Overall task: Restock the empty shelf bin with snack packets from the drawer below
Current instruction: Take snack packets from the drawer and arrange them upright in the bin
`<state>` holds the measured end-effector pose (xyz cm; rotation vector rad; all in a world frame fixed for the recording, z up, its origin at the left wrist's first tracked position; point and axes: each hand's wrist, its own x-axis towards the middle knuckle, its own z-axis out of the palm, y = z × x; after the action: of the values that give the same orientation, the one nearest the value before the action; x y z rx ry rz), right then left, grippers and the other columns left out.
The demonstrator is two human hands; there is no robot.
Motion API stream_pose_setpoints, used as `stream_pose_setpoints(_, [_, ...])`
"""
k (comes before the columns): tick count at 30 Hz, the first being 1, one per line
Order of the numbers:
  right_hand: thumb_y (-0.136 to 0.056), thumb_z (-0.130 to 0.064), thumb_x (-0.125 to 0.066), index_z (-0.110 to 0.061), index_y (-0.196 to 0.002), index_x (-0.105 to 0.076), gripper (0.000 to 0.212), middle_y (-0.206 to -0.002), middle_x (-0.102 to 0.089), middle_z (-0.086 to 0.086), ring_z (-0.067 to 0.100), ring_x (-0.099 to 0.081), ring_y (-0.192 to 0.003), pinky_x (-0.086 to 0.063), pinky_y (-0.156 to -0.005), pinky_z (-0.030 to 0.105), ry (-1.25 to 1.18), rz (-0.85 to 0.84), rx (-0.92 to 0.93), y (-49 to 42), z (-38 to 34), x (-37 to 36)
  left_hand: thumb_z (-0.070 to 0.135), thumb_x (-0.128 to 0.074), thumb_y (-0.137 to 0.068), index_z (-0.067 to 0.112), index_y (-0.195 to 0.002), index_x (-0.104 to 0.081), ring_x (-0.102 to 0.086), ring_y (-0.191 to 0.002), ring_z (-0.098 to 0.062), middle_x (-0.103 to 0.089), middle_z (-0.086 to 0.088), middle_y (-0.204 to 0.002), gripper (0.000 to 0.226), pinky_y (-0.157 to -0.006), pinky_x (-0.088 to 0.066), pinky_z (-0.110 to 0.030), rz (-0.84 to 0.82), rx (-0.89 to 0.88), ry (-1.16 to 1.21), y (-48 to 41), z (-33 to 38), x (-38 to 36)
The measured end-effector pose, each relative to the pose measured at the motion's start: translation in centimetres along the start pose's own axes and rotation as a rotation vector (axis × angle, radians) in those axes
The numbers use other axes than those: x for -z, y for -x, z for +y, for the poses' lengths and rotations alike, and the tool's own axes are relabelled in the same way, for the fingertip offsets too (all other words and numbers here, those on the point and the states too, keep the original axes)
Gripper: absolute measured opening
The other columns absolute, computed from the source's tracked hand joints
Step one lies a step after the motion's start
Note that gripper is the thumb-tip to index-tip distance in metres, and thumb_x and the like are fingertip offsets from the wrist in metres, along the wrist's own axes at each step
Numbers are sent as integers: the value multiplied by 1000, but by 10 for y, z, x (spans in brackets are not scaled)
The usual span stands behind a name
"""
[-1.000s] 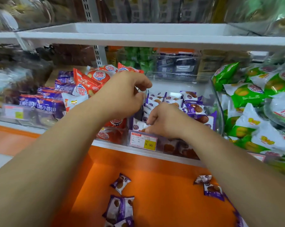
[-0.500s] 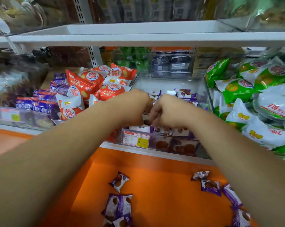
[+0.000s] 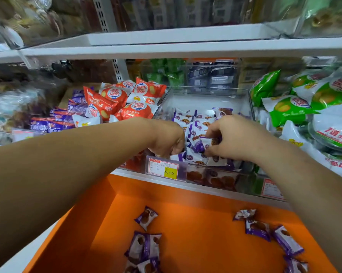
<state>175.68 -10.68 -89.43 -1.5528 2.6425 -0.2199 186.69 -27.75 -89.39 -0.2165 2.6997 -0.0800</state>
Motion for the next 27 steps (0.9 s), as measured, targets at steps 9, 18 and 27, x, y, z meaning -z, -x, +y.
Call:
stream_pose_setpoints(9, [-81, -65, -70, -36, -100, -68, 35, -84, -58, -16, 14, -59, -90, -55, -78, 36, -50, 26, 20, -3, 8, -7, 24, -86, -76, 21, -93, -72, -62, -80, -17, -61, 13, -79, 22, -70, -53, -30, 36, -46, -114, -4, 1, 8])
stream_pose_setpoints(18, [-77, -64, -75, -39, -117, -69, 47, -108, -69, -12, 10, -64, -94, -58, -84, 41, -106, -6, 60, -7, 8, -13, -1, -72, -78, 22, -79, -67, -53, -71, -17, -53, 11, -69, 24, -61, -42, -29, -17, -55, -125, -9, 1, -1])
stream_pose_setpoints(27, [-64, -58, -87, -40, -76, -72, 27, -93, -60, -16, 13, -59, -96, -55, -82, 38, -137, -56, 98, -21, -8, -35, 26, -80, -79, 26, -70, -59, -59, -71, -19, -65, 7, -78, 23, -62, -50, -31, 62, -31, -139, -11, -3, -4])
